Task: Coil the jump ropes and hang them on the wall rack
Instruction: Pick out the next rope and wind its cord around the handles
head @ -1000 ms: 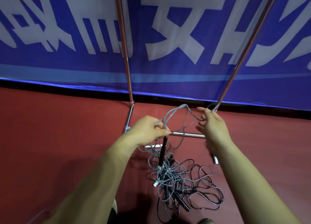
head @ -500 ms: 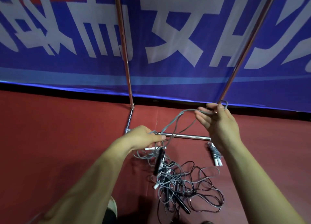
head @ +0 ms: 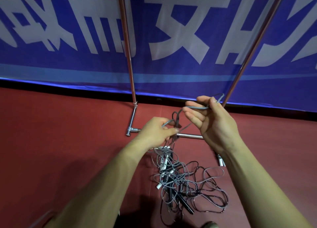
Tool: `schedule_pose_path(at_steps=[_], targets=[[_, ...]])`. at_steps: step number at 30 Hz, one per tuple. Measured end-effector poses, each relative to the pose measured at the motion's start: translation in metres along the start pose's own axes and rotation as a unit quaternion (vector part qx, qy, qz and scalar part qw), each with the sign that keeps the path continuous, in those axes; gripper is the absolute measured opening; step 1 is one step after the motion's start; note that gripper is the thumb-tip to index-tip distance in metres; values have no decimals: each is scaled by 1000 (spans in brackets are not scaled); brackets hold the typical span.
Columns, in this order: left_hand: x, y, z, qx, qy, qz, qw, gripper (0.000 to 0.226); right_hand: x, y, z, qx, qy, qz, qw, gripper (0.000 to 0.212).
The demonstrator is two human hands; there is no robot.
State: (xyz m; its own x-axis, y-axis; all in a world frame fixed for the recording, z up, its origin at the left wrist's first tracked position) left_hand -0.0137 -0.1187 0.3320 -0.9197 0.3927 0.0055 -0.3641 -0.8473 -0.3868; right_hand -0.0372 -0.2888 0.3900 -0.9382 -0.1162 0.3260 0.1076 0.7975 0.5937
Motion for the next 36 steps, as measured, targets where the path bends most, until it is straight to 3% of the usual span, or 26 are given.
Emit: schedule_pose_path(at_steps=[7, 10, 12, 14, 16, 20, 22, 25, 29, 31, 36], targets=[[1, -5, -11, -67, 4, 43, 997, 15, -2, -7, 0, -5, -33, 16, 999, 33], [0, -10, -10, -49, 10, 85, 995, 24, -8, -16, 8, 36, -1, 50, 998, 25], [0, -14, -7, -10, 6, 103, 995, 22, -12, -28, 18, 119, 59, 91, 987, 34], [-1, -18, -3, 31, 4, 113, 993, 21, -14, -39, 35, 244, 123, 106, 956, 35], [-2, -19, 3, 77, 13, 115, 990, 23, -16, -45, 52, 399, 140, 80, 903, 31], [-1, -19, 18, 138, 26, 129, 982, 17, -22, -43, 71, 567, 86, 17, 819, 27], [-1, -20, 24, 172, 24, 134, 976, 11, -22, -40, 70, 599, 57, 18, 799, 32], [-1, -23, 26, 217, 17, 148, 965, 8, -19, -33, 69, 586, 19, 2, 810, 27], [0, -24, 30, 233, 15, 162, 959, 20, -20, -23, 78, 575, -15, -15, 818, 7], [-1, -25, 30, 244, 9, 172, 954, 28, -21, -23, 79, 577, -10, -2, 816, 18], [0, -34, 23, 259, -28, 203, 944, 23, -16, -20, 75, 420, 118, -16, 900, 25]])
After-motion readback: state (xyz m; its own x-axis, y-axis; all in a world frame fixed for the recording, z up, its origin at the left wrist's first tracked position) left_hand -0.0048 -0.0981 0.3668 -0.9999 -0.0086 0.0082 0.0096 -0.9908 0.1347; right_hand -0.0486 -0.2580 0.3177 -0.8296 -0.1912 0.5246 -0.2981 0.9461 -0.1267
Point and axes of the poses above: each hand's wrist, its own x-axis away from the middle knuckle, its own y-axis out of the palm, z = x × y, the point moved 3 cm from there along -x, towards the middle knuckle, and after that the axes turned 13 degrees about y, right-handed, at the moved point
